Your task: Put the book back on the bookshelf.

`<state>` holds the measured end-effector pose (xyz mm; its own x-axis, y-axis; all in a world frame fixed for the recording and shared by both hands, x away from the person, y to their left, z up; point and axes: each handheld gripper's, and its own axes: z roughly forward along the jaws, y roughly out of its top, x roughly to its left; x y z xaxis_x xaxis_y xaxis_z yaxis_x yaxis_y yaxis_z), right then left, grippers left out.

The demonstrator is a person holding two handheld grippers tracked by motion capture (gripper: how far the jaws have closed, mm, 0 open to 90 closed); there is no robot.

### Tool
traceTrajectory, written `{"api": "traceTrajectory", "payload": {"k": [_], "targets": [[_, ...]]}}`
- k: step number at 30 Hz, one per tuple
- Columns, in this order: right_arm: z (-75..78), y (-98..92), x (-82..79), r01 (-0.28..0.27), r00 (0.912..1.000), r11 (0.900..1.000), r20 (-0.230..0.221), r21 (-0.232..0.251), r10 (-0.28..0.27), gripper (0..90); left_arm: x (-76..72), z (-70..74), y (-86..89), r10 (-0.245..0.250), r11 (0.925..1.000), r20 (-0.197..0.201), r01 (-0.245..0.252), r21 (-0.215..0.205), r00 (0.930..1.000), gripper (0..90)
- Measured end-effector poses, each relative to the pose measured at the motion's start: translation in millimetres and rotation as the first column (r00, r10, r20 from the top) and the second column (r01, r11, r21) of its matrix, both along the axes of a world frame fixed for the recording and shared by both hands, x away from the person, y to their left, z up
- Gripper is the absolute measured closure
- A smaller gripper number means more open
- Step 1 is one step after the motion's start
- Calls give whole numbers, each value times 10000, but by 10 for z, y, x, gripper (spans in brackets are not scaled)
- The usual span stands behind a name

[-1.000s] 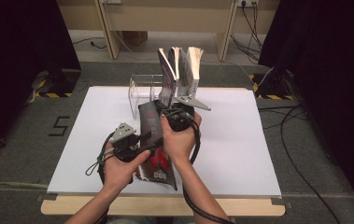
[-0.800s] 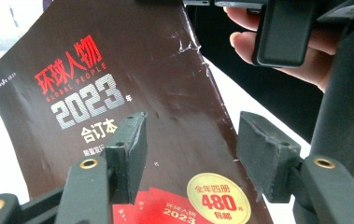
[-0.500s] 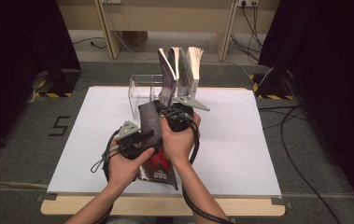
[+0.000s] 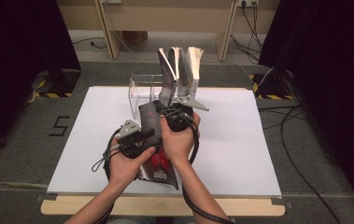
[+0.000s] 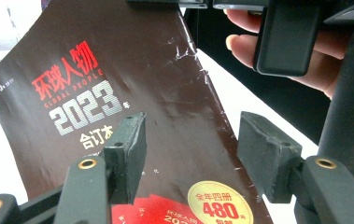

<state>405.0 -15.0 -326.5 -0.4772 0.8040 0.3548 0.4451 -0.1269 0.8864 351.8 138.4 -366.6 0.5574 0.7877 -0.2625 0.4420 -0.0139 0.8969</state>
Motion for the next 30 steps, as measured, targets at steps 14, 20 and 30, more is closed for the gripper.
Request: {"api": "traceTrajectory", "payload": {"k": [14,20,30], "targets": [[10,56,-18,-70,10000,10000,11,-60,71,877,53,-23,-125,187,9991,-289,-176,393,9994,417],[29,83,-39,-173,9998,9997,60,-151,174,876,33,-32,-146,300,9983,-382,-280,520,9988,463],[43,152,-59,-452,9990,9989,-32,-156,451,876,-49,-47,-46,403,9991,-527,-395,168,9978,632]]}}
